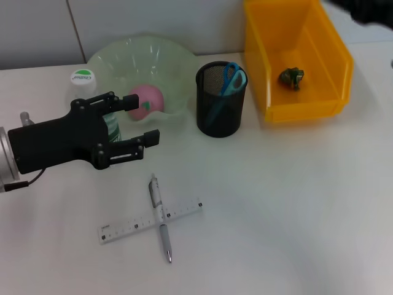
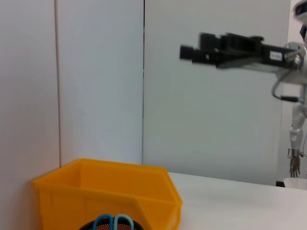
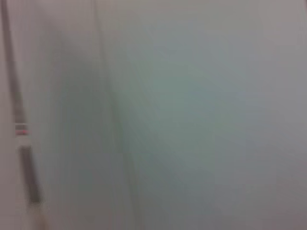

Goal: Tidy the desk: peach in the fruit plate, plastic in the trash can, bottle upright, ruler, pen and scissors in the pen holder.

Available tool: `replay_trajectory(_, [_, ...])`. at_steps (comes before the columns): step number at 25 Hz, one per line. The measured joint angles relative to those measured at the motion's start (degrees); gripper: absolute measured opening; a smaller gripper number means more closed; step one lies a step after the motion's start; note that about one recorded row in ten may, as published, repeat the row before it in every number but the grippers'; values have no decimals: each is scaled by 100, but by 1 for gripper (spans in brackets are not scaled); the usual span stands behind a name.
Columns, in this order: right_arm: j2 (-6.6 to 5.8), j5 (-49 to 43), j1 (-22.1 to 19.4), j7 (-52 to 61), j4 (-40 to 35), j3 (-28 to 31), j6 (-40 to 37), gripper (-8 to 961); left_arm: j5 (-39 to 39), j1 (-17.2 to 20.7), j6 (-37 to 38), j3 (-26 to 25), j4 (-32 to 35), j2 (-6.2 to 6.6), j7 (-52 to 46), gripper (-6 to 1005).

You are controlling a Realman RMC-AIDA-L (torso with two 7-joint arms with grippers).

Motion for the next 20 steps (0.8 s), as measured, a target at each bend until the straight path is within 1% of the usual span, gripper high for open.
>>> replay_trajectory(4, [-92,-873,861,880,1369,1496,-2201,707,-18,14,49,37,7,-5,-79,792])
replay_trajectory(6, [-148,-1364,1164,989,1850,2048,-2930,741,-11,-7,88,41,15,-1,-177,792])
replay_trajectory(8, [-208,-1899,1371,903,2255,2482,-3509,775,0,-27,129,42,23,6,-258,792])
replay_trajectory(10, [-246,-2376,1462,671,2503,2698,-3837,791,2,-38,173,46,40,6,-347,792])
replay_trajectory(11, [-289,-2656,1487,403,2683,2815,-4008,791,2,-38,173,46,40,6,-347,792])
replay_trajectory(14, [-324,-2714,1480,218,2824,2905,-4119,789,20,-49,205,48,111,5,-542,792])
replay_trajectory(15, [-343,-2735,1446,72,2885,3035,-4237,788,71,-64,187,47,140,4,-668,792])
replay_trajectory(20, [-365,-2990,1419,-365,2904,3103,-4478,785,300,-173,155,54,150,1,-960,792])
